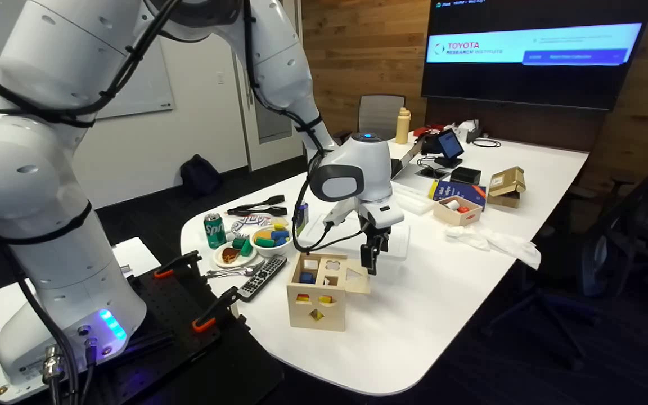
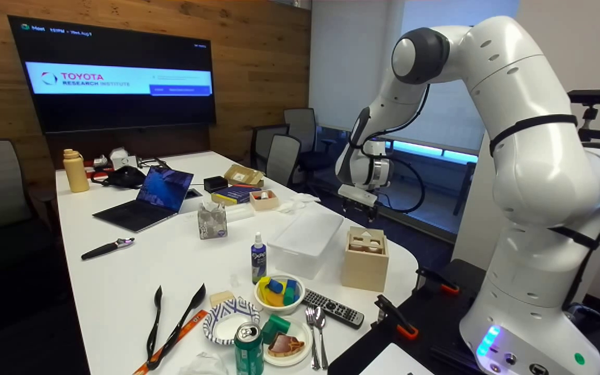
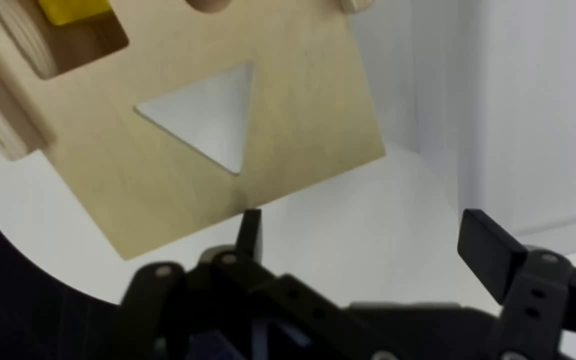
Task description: Fully close the wooden box by sliding the lid
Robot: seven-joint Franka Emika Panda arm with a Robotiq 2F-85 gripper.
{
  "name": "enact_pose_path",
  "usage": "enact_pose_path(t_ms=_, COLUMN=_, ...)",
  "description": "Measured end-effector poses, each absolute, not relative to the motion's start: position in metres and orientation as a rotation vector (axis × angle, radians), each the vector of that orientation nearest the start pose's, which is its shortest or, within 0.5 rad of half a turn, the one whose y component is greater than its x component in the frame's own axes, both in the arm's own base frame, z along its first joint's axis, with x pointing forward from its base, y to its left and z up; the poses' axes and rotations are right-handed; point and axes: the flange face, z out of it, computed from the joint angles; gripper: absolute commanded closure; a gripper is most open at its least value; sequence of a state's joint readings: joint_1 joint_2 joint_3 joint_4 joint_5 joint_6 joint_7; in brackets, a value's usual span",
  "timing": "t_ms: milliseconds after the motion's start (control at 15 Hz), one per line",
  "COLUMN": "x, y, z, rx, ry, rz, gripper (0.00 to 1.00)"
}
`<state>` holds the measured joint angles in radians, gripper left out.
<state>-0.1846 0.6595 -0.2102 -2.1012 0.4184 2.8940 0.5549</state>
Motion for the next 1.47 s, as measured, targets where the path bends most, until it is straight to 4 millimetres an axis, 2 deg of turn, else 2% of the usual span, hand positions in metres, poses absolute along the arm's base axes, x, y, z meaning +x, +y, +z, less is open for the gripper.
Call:
enact_pose_path(t_ms=600, x=0.525, y=-0.256, z=0.108, rx=-2.535, ry=1.882, rz=-0.329, gripper=0.00)
enact_pose_path(t_ms=1200, x=0.531, y=-0.237, z=0.100, rx=-2.582, ry=1.786, rz=-0.294, gripper=0.00)
enact_pose_path(t_ms=1467, x=0.528, y=-0.233, z=0.099, rx=-2.576, ry=1.784, rz=-0.172, gripper=0.00)
